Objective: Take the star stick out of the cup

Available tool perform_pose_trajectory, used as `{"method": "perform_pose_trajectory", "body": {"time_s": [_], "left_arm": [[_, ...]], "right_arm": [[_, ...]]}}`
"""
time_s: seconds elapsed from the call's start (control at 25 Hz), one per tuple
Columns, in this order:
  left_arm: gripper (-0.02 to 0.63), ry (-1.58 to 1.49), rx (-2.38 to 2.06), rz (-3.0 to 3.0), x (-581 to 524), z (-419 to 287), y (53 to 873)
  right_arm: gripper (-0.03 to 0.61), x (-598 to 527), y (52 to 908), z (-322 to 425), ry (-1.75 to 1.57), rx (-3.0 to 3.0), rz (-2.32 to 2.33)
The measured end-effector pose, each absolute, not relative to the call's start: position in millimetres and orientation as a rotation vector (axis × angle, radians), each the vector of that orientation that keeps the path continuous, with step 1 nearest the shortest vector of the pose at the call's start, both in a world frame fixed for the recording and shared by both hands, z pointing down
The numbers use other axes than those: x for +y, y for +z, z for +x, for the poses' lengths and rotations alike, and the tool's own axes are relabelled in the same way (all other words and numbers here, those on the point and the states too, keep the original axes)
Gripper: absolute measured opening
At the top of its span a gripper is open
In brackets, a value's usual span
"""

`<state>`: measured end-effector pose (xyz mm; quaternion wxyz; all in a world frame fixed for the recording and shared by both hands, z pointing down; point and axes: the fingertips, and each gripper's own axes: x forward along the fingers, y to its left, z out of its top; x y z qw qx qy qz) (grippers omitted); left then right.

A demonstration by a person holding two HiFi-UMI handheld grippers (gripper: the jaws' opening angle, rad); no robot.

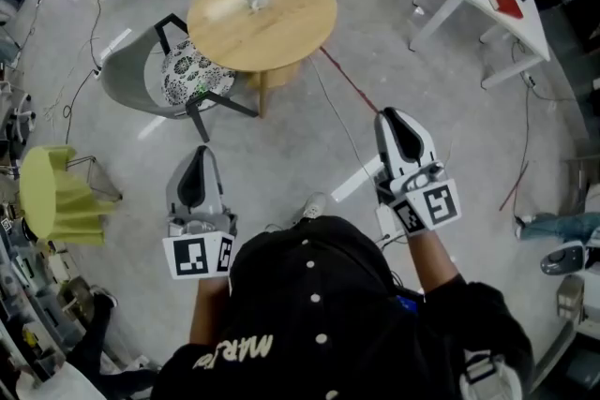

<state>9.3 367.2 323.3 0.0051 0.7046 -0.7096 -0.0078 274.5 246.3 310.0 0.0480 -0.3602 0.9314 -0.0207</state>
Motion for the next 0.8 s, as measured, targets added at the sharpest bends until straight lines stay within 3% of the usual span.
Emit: {"method": "perform_pose_trajectory", "body": {"time_s": [0.16, 0.8], "left_arm": [[0.000, -0.022, -2.251, 2.187, 355.7, 13.4, 323.2], [0.000, 0.004, -2.345, 2.066, 290.0, 30.0, 339.1]], "right_arm": [[0.241, 225.2, 315.0, 280.5, -0.109, 2.829, -1.071], [0.245, 134.7, 342.0, 282.9, -0.079, 2.909, -0.955]]}}
